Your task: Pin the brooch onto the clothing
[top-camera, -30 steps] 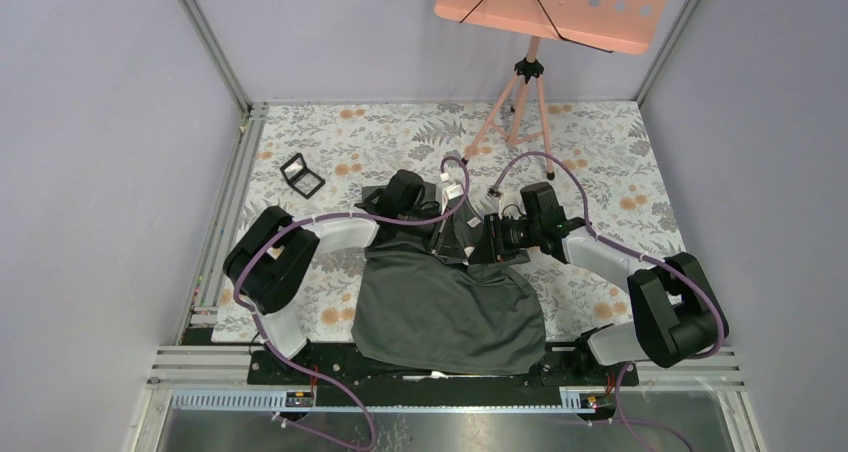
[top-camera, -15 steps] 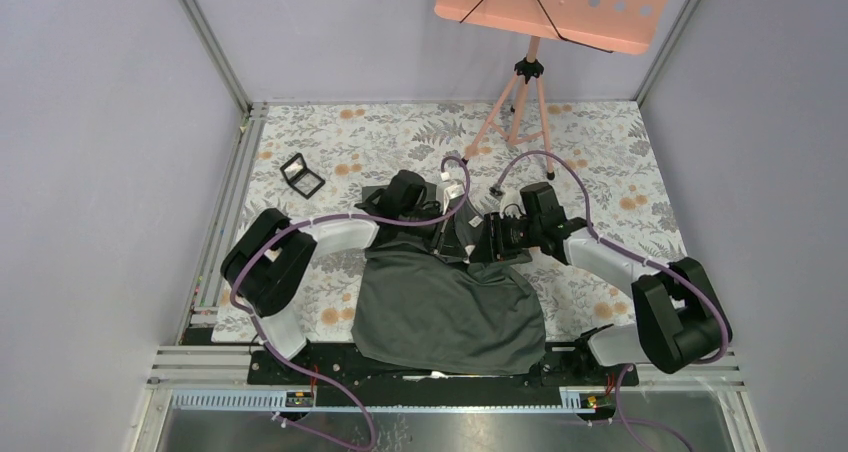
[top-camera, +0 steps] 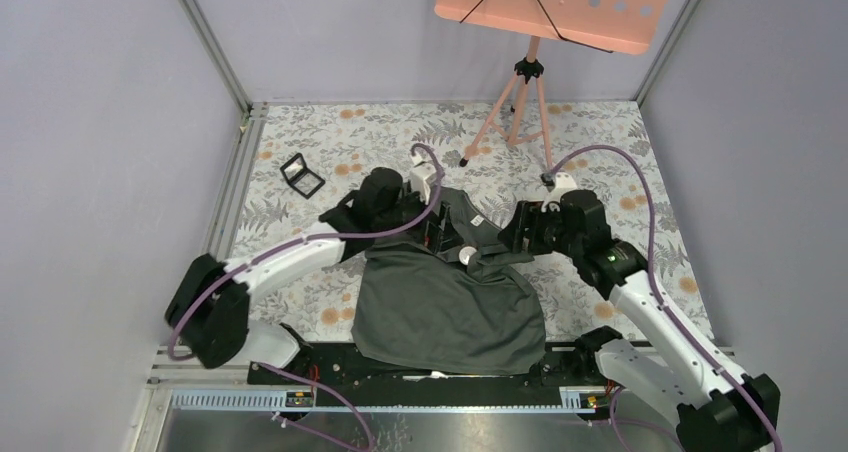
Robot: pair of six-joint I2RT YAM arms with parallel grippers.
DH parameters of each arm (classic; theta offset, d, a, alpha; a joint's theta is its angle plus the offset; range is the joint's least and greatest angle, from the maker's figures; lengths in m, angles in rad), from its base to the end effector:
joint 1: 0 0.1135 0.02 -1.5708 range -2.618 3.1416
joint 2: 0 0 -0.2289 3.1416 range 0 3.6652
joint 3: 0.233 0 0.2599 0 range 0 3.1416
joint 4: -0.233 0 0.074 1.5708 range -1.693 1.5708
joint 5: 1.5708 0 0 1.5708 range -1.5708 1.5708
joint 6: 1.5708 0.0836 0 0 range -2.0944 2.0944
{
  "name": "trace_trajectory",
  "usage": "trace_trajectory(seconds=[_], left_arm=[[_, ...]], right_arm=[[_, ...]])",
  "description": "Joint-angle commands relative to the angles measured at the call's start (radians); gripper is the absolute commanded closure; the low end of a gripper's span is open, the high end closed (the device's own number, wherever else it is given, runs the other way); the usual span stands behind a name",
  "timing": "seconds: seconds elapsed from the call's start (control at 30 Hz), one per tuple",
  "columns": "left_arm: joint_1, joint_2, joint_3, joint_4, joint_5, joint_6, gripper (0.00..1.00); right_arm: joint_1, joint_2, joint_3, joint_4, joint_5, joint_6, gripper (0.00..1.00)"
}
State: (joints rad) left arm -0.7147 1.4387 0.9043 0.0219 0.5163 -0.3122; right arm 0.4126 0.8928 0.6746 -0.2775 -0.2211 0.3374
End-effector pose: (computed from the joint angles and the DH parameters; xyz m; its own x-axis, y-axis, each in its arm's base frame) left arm 0.2493 -0.2710 0.1913 -0.6273 0.1907 -0.7550 0.7379 0.4554 -0.4981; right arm 0.2429 0.1263 0.2216 -0.5992 0.0903 -0.7955 -0.3917 0.8335 0.3896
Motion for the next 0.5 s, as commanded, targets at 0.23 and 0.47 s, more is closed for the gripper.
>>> trace_trajectory(seconds=[0.23,0.47], left_arm=[[0.228,-0.116,-0.019,-0.226,-0.479,-0.143,0.01],[0.332,0.123,0.141,-0.296,-0.572,-0.139,0.02]], right_arm=[[-0.063,0.095,0.05,-0.245,0.34,0.083,0.2],[-0.168,0.362,0.101,-0.157,0.252,0.048,0.29]])
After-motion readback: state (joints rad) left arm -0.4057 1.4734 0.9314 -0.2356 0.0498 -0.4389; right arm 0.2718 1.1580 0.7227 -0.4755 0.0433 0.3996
